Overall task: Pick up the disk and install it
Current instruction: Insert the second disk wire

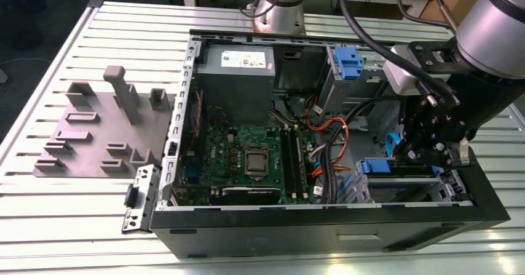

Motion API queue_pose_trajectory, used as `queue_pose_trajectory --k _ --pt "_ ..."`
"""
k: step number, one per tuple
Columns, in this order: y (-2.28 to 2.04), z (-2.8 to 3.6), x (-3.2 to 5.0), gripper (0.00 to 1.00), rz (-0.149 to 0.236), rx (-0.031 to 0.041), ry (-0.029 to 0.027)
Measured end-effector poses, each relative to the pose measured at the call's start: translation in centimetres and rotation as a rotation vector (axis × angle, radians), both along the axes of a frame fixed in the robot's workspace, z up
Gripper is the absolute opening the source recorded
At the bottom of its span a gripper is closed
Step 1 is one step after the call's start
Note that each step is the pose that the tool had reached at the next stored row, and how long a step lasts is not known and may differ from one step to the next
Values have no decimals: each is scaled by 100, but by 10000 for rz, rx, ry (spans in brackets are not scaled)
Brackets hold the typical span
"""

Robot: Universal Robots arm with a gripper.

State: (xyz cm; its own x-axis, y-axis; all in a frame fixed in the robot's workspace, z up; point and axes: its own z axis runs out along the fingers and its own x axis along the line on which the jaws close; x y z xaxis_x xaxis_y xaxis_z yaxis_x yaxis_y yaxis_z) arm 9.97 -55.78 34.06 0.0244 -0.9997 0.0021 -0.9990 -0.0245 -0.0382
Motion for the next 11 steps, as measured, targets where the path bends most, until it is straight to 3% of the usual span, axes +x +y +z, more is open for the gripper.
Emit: queue_pose_trajectory --k 11 --pt "-14 -15 0 16 1 4 -36"
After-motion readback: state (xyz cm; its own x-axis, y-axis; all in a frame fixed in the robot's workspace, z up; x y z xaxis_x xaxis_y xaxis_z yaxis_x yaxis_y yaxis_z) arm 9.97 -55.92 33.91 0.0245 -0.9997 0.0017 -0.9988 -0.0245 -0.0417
